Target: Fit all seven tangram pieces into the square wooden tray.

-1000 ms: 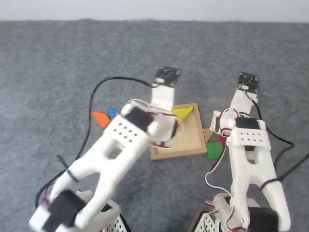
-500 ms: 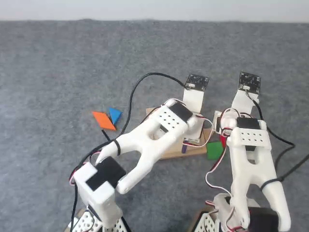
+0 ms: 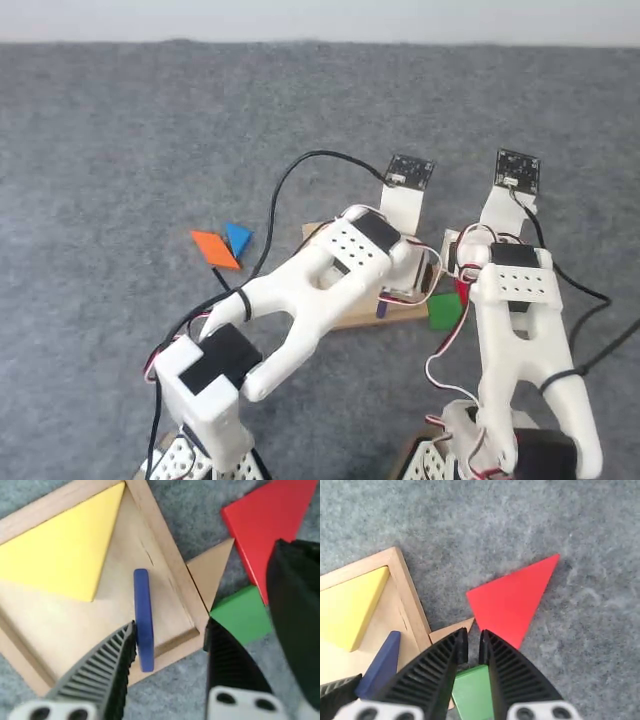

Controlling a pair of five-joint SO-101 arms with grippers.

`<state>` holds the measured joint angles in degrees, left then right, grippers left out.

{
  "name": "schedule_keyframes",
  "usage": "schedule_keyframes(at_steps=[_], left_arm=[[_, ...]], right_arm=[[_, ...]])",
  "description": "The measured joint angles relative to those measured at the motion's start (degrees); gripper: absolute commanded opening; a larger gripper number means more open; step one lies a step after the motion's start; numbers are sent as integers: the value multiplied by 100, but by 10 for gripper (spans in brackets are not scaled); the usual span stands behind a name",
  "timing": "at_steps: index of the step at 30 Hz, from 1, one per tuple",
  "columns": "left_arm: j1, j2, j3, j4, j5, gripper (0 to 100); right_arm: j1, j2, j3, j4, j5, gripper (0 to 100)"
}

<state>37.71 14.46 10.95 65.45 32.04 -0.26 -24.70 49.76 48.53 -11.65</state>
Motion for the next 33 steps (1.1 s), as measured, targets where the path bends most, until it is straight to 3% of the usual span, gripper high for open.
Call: schedule_keyframes(at_steps=[5,12,23,28,33], left_arm=[[0,-18,-237,475,18,225],[448,-193,-237,774,18,225],[738,-237,-237,862,26,225],[369,-958,-316,1292,26,210],[-202,-1996,-308,1626,-70,85]], right_arm=[[35,0,0,0,0,62],[923,-9,-413,0,0,60],[985,-9,-431,0,-281,61],[985,-9,-431,0,-281,62],[985,-9,-431,0,-281,60]])
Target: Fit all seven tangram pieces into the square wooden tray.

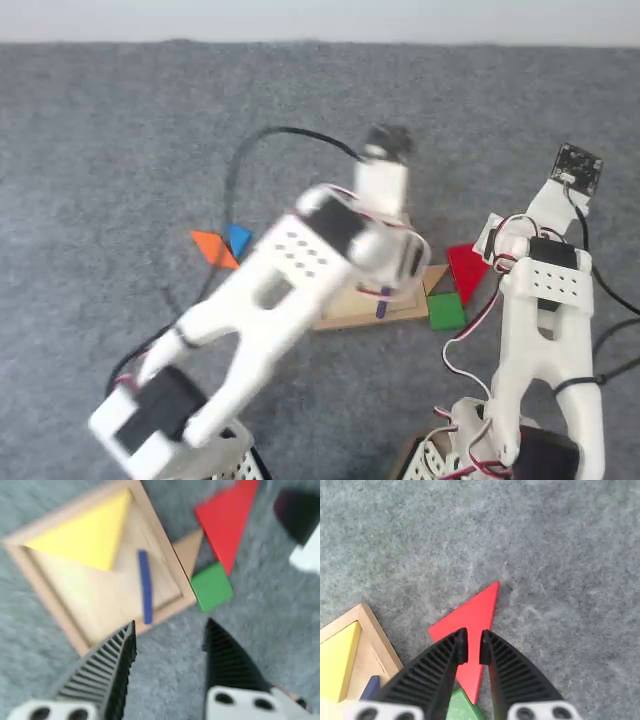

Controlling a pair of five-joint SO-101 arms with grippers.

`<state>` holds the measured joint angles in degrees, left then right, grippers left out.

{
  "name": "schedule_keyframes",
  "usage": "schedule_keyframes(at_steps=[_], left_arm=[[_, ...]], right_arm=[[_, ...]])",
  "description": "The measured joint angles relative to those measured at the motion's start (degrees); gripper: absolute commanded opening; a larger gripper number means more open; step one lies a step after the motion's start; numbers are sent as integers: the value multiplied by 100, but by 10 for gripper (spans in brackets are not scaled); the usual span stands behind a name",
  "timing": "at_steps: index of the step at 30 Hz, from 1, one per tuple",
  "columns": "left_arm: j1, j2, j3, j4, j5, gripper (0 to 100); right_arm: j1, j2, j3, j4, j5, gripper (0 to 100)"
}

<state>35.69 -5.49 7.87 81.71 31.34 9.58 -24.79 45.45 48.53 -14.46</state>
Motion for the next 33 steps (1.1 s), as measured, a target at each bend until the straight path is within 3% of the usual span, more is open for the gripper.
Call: schedule_keyframes(at_steps=[3,7,9,17,33], left_arm=[[-642,-273,413,-422,-149,17],[-1380,-158,1556,-1688,-281,13],[-1424,158,1855,-2198,-378,13],[-440,1354,1714,-2462,-422,13],[448,1433,1204,-2462,-457,13]], right_arm=[[0,0,0,0,0,60],[0,0,0,0,-18,60],[0,0,0,0,-18,61],[0,0,0,0,-18,61],[0,0,0,0,-18,62]])
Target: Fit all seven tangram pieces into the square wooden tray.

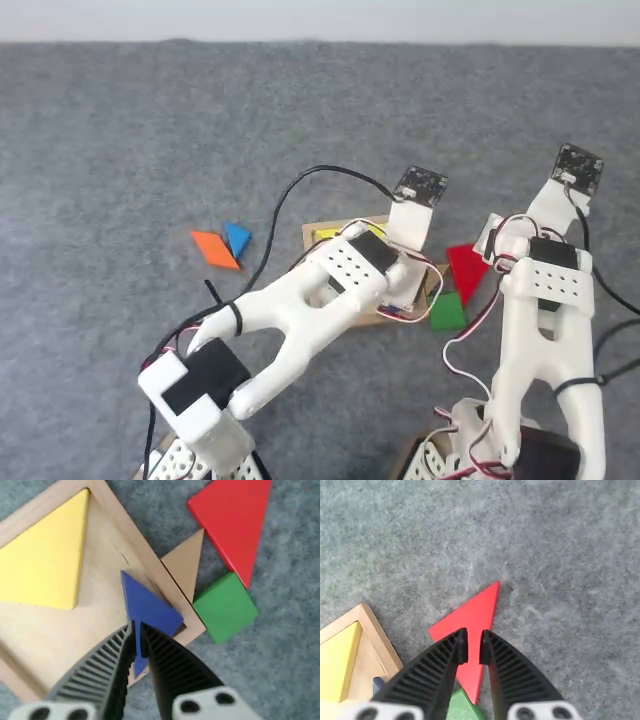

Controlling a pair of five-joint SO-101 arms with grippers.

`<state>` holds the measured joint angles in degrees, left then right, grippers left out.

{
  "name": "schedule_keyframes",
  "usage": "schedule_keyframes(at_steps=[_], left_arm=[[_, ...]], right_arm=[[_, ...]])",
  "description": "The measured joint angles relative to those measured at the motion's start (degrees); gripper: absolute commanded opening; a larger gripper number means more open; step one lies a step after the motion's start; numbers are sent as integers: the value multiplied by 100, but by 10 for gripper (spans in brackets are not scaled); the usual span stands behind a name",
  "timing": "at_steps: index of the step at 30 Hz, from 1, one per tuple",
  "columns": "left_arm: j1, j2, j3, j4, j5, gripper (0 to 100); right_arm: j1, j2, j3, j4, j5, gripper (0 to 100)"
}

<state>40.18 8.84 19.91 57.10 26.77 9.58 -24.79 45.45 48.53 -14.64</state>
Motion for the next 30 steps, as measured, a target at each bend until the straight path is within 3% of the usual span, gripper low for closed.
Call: schedule_keyframes(at_steps=[5,10,17,22,30], left_arm=[[-264,-149,-114,334,0,13],[-888,-1169,-9,668,0,13],[-2523,-2470,1345,-492,-642,13],[-3367,-2831,1530,-1029,-730,13],[-5073,-2919,1864,-730,-1363,13]], right_arm=[[0,0,0,0,0,62],[0,0,0,0,0,62],[-149,0,0,0,0,61],[-1310,0,325,0,738,59],[-3367,0,686,0,1618,58]])
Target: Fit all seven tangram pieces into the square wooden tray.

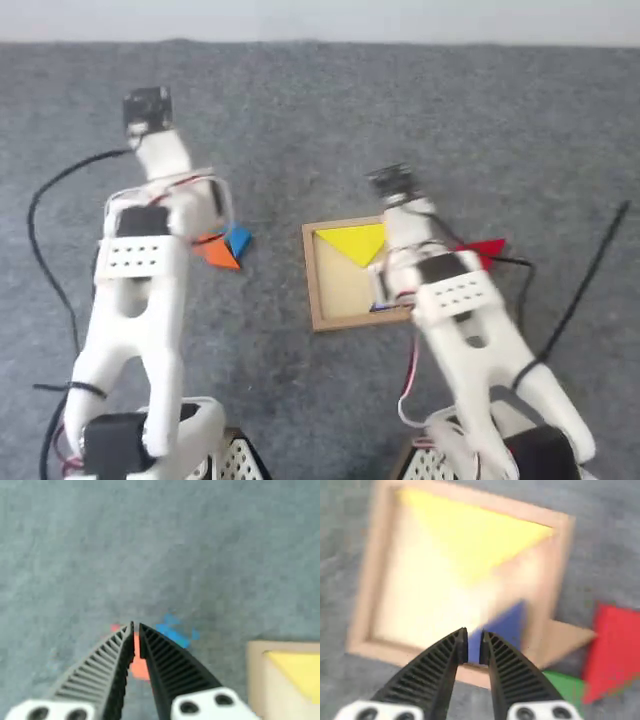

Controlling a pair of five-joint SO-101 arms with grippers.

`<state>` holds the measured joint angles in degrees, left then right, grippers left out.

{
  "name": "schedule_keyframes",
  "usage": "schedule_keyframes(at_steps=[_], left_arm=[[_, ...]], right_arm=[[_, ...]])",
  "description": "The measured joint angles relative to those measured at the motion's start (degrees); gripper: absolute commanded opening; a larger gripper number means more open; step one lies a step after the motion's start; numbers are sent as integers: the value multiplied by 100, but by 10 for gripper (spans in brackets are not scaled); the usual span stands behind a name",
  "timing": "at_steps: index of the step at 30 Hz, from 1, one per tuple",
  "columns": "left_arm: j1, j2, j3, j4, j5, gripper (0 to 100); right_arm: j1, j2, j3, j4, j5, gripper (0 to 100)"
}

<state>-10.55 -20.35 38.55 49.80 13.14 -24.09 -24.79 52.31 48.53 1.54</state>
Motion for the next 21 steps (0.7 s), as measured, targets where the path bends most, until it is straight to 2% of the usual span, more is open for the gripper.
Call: schedule_keyframes(at_steps=[4,9,15,21], left_arm=[[-580,0,475,44,-484,13],[-1029,0,1090,-9,-1134,13],[-1547,0,1987,-1178,-1793,13],[-1574,-527,2330,-1354,-1855,13]], right_arm=[[-563,0,0,0,53,61],[-668,0,132,0,70,59],[-677,0,615,-686,70,58],[-668,0,633,-800,193,55]])
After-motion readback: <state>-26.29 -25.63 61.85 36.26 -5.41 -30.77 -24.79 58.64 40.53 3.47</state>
